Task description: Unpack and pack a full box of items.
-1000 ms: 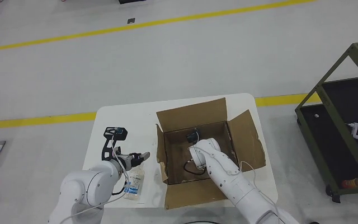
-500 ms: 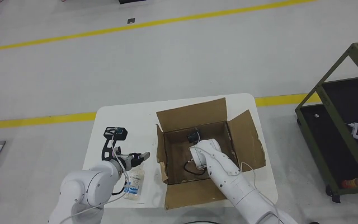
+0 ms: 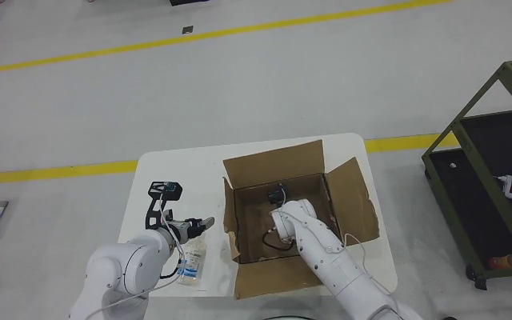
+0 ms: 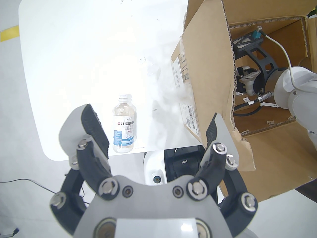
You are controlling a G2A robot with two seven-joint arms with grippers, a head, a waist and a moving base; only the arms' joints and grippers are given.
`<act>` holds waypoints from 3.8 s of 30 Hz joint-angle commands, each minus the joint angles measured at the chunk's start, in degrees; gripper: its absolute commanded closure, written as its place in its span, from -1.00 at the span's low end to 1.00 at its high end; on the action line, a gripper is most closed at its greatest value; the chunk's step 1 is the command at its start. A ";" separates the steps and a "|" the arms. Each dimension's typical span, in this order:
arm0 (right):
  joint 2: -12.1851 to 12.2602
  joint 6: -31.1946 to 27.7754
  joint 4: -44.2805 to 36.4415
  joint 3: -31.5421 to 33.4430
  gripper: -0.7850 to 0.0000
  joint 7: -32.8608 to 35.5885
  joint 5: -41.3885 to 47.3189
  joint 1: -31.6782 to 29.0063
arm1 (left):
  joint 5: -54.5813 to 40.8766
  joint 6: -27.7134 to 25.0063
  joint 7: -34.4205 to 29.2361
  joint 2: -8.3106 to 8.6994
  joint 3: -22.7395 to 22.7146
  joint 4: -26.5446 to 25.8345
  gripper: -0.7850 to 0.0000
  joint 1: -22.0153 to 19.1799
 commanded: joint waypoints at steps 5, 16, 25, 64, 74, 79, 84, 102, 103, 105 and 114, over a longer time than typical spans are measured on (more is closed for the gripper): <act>0.39 0.10 -6.12 1.52 1.00 -1.11 -0.56 -2.36 | 0.00 0.00 0.00 0.00 0.00 0.00 -1.00 0.00; 3.32 -5.74 -38.44 11.10 1.00 -4.14 0.98 -17.95 | 0.00 0.00 0.00 0.00 0.00 0.00 -1.00 0.00; 4.79 -8.41 -53.42 19.92 1.00 -12.95 7.11 -29.27 | 0.00 0.00 0.00 0.00 0.00 0.00 -1.00 0.00; 7.66 -17.74 -73.00 54.11 1.00 -32.00 31.72 -50.03 | 0.00 0.00 0.00 0.00 0.00 0.00 -1.00 0.00; 8.98 -12.70 -68.14 54.68 1.00 -20.12 14.40 -50.39 | 0.00 0.00 0.00 0.00 0.00 0.00 -1.00 0.00; 9.29 -13.82 -64.57 50.00 1.00 -19.59 7.11 -49.95 | 0.00 0.00 0.00 0.00 0.00 0.00 -1.00 0.00; 9.36 -13.30 -61.85 47.72 1.00 -19.79 4.36 -51.01 | 0.00 0.00 0.00 0.00 0.00 0.00 -1.00 0.00; 10.28 -17.63 -54.99 45.07 1.00 -9.76 0.04 -50.97 | 0.00 0.00 0.00 0.00 0.00 0.00 -1.00 0.00; 10.31 -17.75 -54.83 44.72 1.00 -9.53 -0.13 -50.84 | 0.00 0.00 0.00 0.00 0.00 0.00 -1.00 0.00; 10.35 -17.75 -54.17 44.09 1.00 -9.38 -0.43 -50.51 | 0.00 0.00 0.00 0.00 0.00 0.00 -1.00 0.00; 10.53 -18.19 -50.68 41.27 1.00 -8.48 -1.53 -48.20 | 0.00 0.00 0.00 0.00 0.00 0.00 -1.00 0.00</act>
